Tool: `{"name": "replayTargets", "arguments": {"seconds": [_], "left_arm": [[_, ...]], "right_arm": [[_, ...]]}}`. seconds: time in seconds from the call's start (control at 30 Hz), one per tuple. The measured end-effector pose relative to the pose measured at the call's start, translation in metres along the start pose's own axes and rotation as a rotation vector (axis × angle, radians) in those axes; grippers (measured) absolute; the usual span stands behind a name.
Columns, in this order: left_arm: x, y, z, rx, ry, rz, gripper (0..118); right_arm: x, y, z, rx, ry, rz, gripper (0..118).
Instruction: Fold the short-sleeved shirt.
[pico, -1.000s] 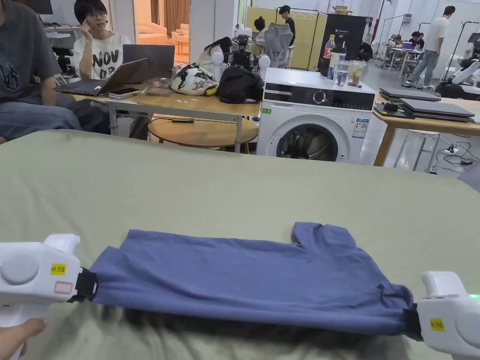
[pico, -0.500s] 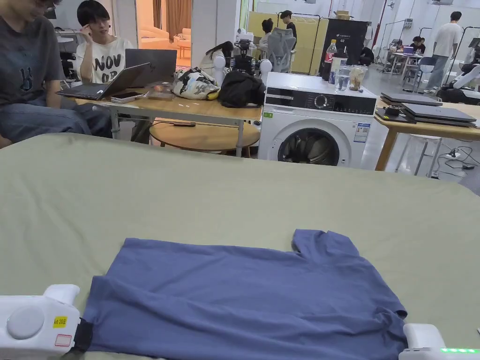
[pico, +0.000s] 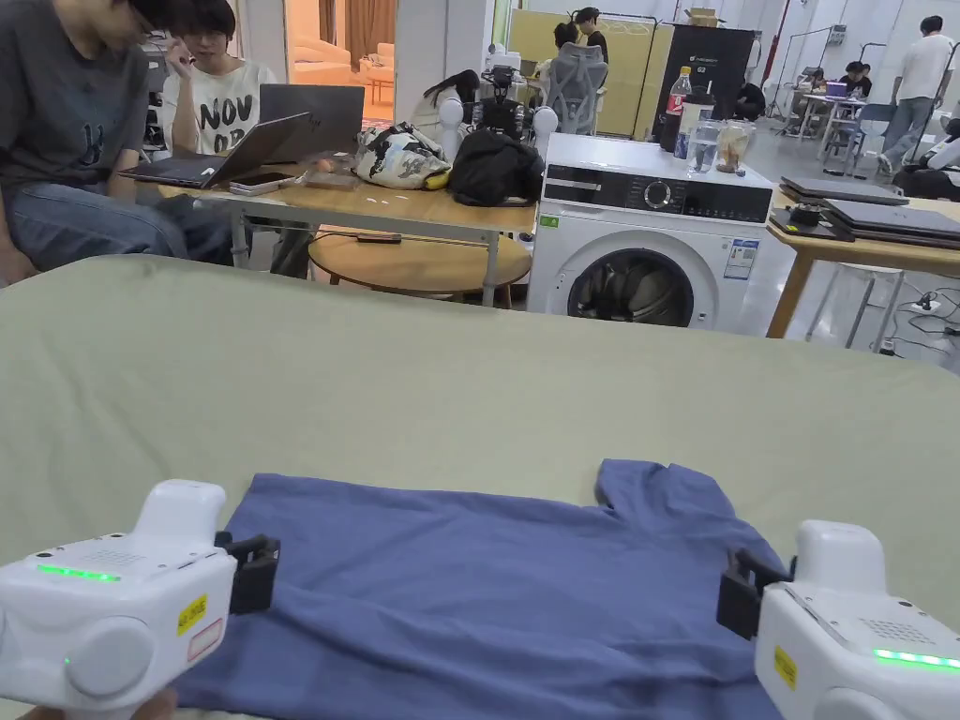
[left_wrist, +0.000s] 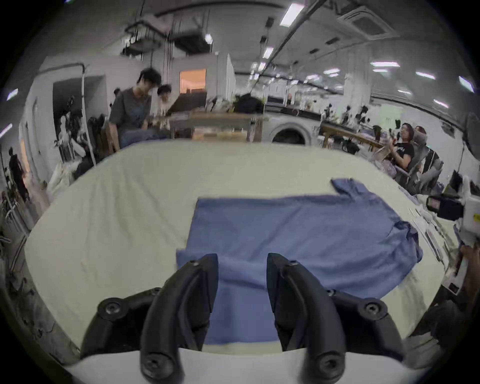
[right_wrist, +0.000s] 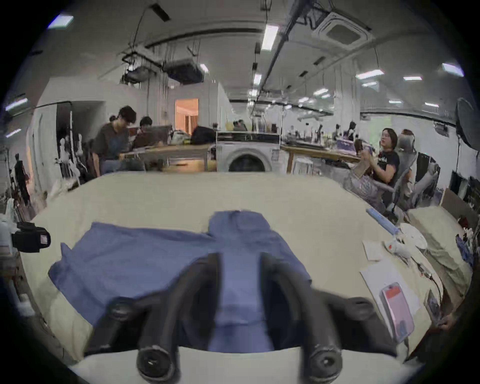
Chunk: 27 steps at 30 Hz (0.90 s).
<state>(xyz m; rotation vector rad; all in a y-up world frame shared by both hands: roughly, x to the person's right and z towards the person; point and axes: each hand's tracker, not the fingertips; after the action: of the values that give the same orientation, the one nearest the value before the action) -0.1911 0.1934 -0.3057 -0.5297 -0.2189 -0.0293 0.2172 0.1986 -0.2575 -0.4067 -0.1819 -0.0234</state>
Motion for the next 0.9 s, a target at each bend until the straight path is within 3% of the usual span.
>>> {"name": "replayTargets", "arguments": {"seconds": [0.03,0.07,0.27,0.43,0.57,0.63,0.67,0.73,0.9], "left_arm": [[0.005,0.001,-0.001,0.029,0.006,-0.001,12],[0.004,0.000,-0.010,0.036,-0.005,0.003,0],[-0.005,0.013,-0.043,-0.015,0.001,0.021,0],[-0.057,0.049,-0.102,-0.185,0.012,0.134,0],[-0.088,0.077,-0.157,-0.310,0.032,0.142,1],[-0.093,0.088,-0.178,-0.368,0.034,0.148,10],[-0.100,0.092,-0.192,-0.393,0.009,0.167,28],[-0.103,0.097,-0.211,-0.450,-0.022,0.180,51],[-0.099,0.089,-0.252,-0.555,0.071,0.101,53]], "right_arm": [[-0.007,0.001,-0.004,0.004,0.005,0.006,4],[-0.014,0.001,-0.007,0.013,0.011,0.003,0],[-0.037,0.001,-0.032,-0.008,0.047,-0.015,0],[-0.040,0.000,-0.052,-0.044,0.066,-0.006,0],[-0.038,-0.004,-0.071,-0.088,0.073,0.007,0],[-0.037,-0.006,-0.079,-0.105,0.076,0.010,0],[-0.037,-0.007,-0.081,-0.116,0.077,0.012,0],[-0.035,-0.010,-0.087,-0.135,0.077,0.014,0],[-0.028,-0.017,-0.098,-0.176,0.069,0.009,0]]}}
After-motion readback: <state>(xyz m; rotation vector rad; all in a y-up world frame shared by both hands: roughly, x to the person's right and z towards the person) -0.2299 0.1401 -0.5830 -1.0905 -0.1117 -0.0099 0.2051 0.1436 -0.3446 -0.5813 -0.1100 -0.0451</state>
